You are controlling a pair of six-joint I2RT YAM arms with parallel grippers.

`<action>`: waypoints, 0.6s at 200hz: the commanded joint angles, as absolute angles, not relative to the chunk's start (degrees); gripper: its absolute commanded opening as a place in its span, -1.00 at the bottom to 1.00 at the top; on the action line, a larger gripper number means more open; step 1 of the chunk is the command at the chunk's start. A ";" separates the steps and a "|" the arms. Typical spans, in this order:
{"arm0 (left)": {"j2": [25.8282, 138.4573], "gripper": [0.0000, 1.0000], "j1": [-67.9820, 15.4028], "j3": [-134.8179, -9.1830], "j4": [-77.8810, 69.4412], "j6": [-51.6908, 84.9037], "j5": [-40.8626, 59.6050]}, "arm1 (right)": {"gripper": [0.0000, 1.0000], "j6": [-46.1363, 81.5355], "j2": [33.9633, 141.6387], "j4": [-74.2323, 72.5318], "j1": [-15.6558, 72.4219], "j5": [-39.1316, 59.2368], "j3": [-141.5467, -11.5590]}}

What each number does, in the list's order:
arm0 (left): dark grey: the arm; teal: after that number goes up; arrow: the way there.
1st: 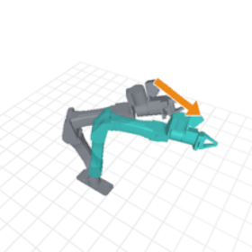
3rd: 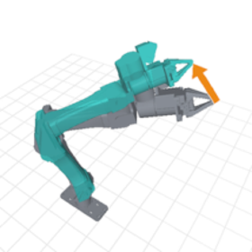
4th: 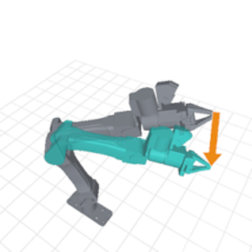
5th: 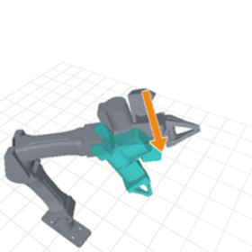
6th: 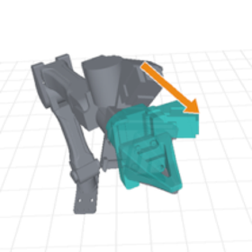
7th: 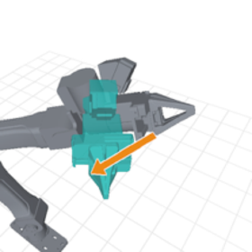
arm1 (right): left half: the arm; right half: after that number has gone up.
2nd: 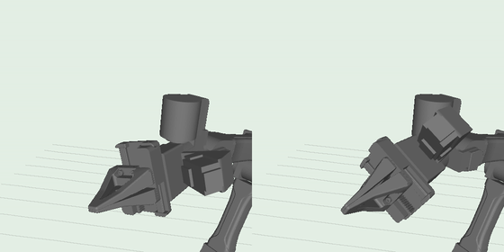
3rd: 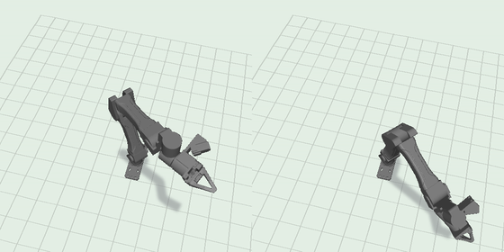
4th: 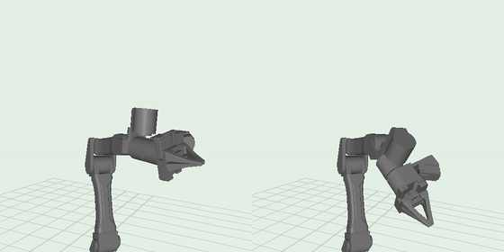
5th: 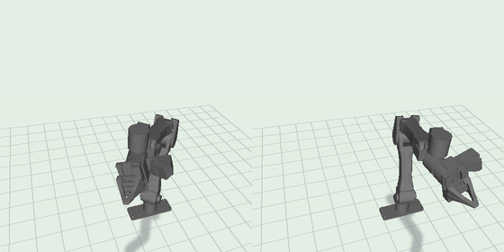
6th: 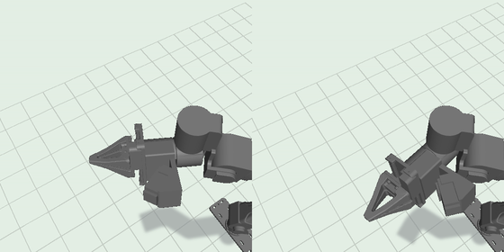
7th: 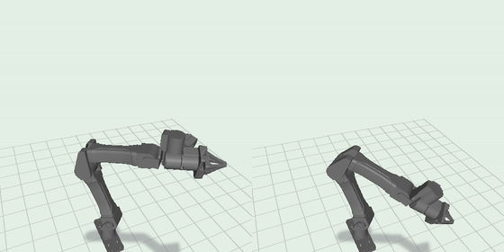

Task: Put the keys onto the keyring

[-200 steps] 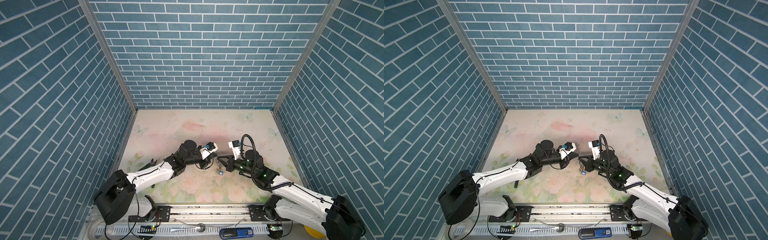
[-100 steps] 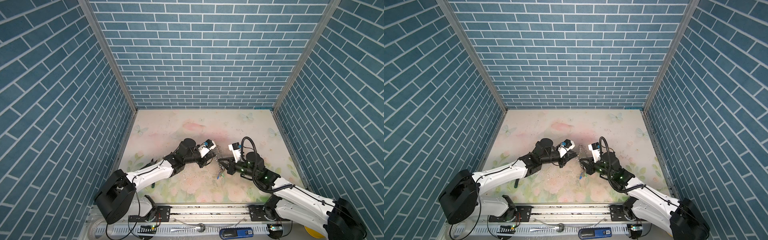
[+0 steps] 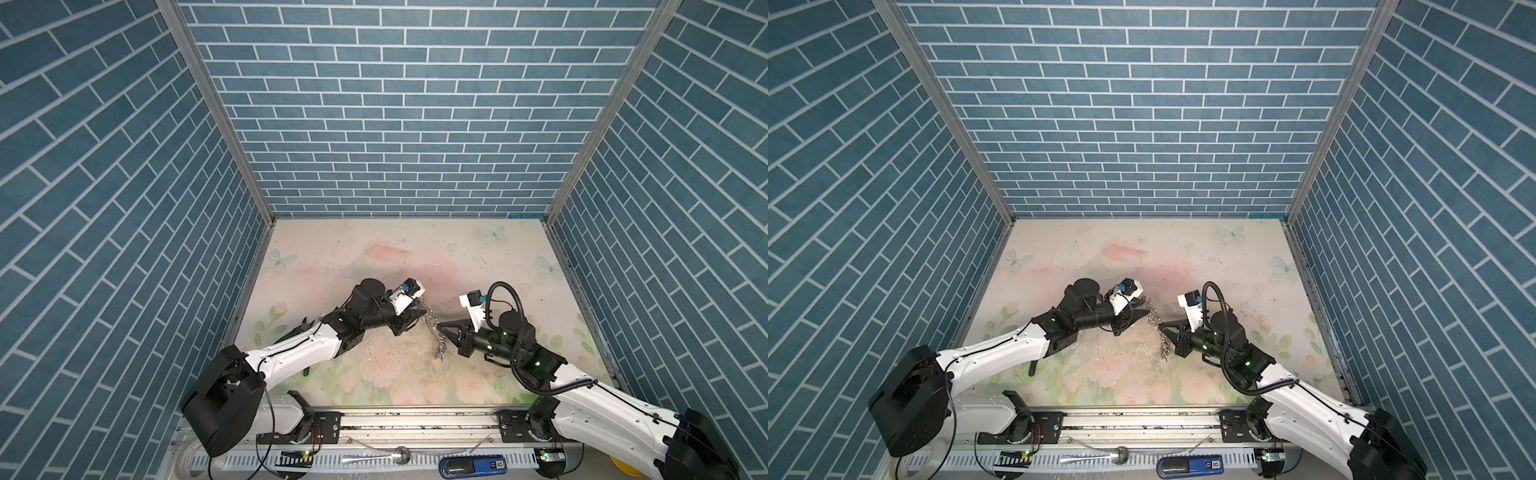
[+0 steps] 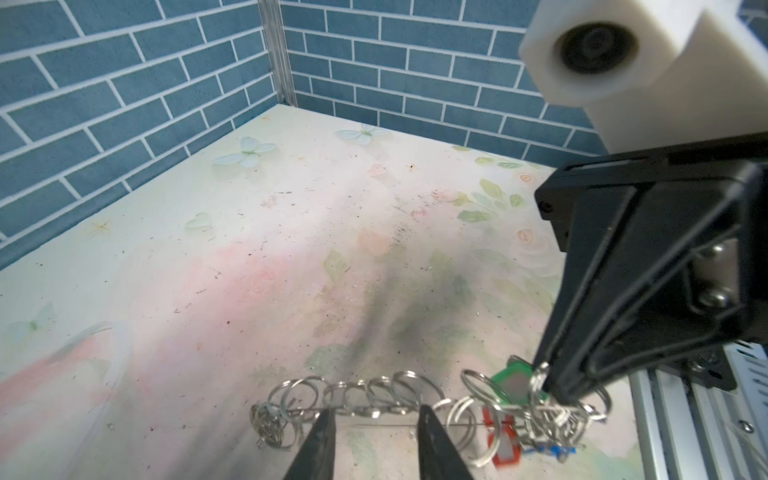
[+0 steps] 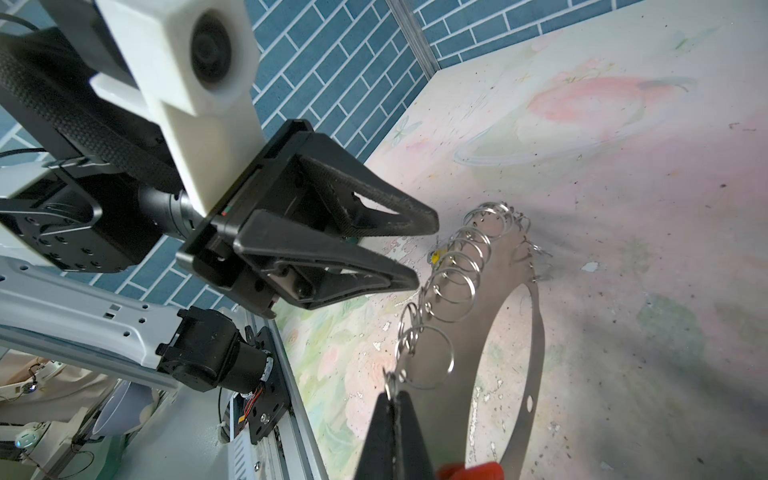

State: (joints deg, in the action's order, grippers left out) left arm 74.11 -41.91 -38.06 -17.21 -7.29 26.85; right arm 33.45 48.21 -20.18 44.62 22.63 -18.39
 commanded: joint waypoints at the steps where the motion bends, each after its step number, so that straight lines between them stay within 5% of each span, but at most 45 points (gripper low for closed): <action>1: 71.50 -0.29 -41.76 -36.96 -16.76 -6.31 30.33 | -1.00 29.71 46.39 -22.81 44.79 20.07 -17.86; 74: 72.03 -0.15 -41.89 -37.80 -13.95 -6.57 36.63 | -1.00 26.81 46.65 -26.29 44.87 24.80 -17.58; 120: 73.18 -0.24 -41.98 -36.45 -20.23 -0.36 40.52 | -1.00 28.37 48.37 -33.42 44.91 21.16 -15.59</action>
State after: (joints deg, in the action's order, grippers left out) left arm 72.38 -41.82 -37.65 -15.31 -4.67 36.49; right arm 29.52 47.72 -24.18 44.62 23.18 -17.74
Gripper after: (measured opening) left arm 0.390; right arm 0.047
